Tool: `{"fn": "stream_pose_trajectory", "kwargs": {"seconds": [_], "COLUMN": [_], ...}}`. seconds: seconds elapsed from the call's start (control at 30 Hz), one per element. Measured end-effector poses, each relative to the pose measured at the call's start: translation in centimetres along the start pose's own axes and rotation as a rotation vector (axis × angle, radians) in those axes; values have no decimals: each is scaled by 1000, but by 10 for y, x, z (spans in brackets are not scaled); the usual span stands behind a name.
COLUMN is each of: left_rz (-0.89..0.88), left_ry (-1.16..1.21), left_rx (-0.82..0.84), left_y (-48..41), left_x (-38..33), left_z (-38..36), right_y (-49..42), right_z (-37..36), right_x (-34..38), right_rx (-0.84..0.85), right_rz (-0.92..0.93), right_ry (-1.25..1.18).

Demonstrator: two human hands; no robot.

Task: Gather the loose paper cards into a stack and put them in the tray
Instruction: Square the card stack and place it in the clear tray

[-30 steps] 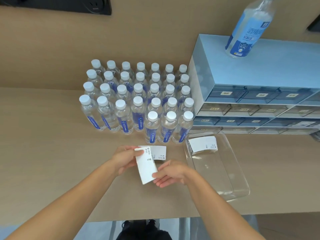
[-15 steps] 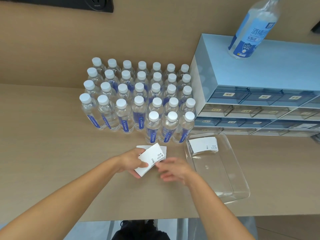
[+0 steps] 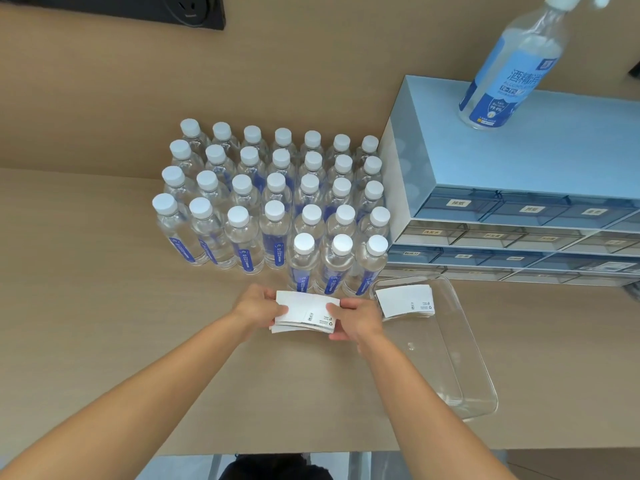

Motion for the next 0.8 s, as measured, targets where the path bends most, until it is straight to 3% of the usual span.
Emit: {"fn": "stream_pose_trajectory", "kwargs": {"seconds": [0.1,0.3,0.53,0.67,0.8], "left_rz": [11,45,46,143,147], "left_ry": [-105,-162,-189,-119,73], "left_rx": [-123,-195,-287,-192,-38], "left_y": [0,4,3,-6,-33], "left_x": [0,4,10,22,44], "left_z": [2,-5,-5,-9,-18], "right_y": [-5,-13,-16,-18,-18], "right_z": [-7,-10,-14,-14,-23], "right_x": [-3,3,5,4,-6], "right_rx": [-25,-122,-98,-65,-14], "right_rz": [19,128,174,137,46], "right_ry": [51,281,379,373,211]}}
Point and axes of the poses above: each hand's wrist, its own y-axis away from the middle knuckle, its own z-axis out of the back of the hand, x = y × z, the point moved 8 cm from there along -y, towards the middle knuckle, and after that the axes turned 14 degrees about -y, right-handed, at the moved point
